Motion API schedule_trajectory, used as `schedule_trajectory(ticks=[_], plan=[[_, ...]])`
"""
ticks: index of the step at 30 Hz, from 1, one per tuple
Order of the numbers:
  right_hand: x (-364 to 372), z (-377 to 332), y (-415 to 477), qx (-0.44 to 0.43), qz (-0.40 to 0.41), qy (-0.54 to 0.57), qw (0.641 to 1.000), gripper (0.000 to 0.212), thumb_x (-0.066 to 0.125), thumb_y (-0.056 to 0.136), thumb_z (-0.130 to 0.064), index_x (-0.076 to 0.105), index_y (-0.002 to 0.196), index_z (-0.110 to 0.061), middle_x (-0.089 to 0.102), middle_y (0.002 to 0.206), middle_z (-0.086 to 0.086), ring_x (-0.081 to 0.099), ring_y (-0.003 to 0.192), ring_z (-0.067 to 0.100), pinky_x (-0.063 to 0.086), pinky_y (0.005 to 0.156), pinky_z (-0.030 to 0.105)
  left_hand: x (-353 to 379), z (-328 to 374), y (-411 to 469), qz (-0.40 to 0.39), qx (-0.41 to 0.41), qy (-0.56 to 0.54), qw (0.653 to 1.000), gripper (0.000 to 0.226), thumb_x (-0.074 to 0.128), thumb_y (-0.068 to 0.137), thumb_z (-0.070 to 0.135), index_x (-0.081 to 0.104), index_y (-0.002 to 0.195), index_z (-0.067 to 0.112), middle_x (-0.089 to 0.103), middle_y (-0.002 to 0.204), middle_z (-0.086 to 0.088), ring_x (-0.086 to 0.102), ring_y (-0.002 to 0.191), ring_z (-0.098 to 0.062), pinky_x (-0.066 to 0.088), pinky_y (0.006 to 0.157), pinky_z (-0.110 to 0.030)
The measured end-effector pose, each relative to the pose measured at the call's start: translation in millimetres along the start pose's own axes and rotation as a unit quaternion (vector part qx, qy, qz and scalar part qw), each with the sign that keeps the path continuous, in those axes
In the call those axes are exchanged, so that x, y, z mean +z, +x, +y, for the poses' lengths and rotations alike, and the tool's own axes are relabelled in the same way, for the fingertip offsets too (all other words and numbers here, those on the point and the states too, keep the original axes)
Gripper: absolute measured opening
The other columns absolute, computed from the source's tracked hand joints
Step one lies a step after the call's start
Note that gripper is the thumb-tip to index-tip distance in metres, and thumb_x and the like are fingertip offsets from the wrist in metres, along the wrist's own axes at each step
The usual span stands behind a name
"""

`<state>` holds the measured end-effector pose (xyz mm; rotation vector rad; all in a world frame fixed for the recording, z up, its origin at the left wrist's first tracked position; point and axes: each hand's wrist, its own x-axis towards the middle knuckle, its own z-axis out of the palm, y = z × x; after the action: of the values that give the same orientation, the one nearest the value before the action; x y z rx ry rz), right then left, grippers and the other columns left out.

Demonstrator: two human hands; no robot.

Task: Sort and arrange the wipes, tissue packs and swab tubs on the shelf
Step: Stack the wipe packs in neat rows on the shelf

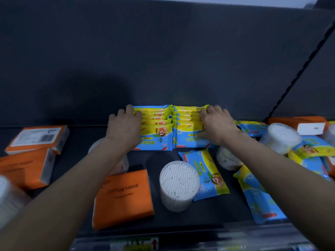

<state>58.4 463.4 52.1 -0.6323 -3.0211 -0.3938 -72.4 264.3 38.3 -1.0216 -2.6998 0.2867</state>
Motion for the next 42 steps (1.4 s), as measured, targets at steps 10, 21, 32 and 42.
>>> schedule_trajectory(ticks=[10,21,32,42], plan=[[2,-5,-12,0.008,0.045,-0.003,0.999,0.037,0.055,0.087,-0.02,0.046,0.121,-0.007,0.053,0.118,0.013,0.045,0.11,0.032,0.036,0.087,0.038,1,-1,-1,-0.004,-0.006,-0.025,1.0,0.052,0.063,0.076,0.026,0.041,0.12,0.007,0.05,0.119,-0.012,0.05,0.103,-0.03,0.039,0.08,-0.037],[-6,-16,-28,-0.019,0.047,0.05,0.997,0.037,0.053,0.089,-0.022,0.051,0.124,-0.012,0.052,0.122,0.009,0.042,0.117,0.03,0.031,0.091,0.038,-2,-5,-8,0.019,0.032,-0.04,0.999,0.048,0.065,0.081,0.022,0.041,0.119,0.006,0.044,0.121,-0.015,0.048,0.104,-0.032,0.039,0.078,-0.039],[-7,-17,-48,-0.072,0.019,0.097,0.992,0.042,0.052,0.093,-0.027,0.047,0.133,-0.017,0.051,0.131,0.005,0.039,0.125,0.025,0.029,0.099,0.035,-17,-2,-36,0.117,0.078,-0.165,0.976,0.033,0.063,0.083,0.018,0.054,0.112,0.005,0.053,0.109,-0.015,0.048,0.1,-0.035,0.035,0.08,-0.042],[-2,-8,-79,-0.153,-0.078,0.171,0.97,0.053,0.057,0.091,-0.03,0.039,0.14,-0.019,0.044,0.137,0.007,0.049,0.12,0.03,0.044,0.094,0.041,-29,28,-99,0.134,0.055,-0.241,0.96,0.023,0.067,0.077,0.008,0.062,0.099,0.005,0.06,0.095,-0.014,0.055,0.088,-0.036,0.045,0.075,-0.046]])
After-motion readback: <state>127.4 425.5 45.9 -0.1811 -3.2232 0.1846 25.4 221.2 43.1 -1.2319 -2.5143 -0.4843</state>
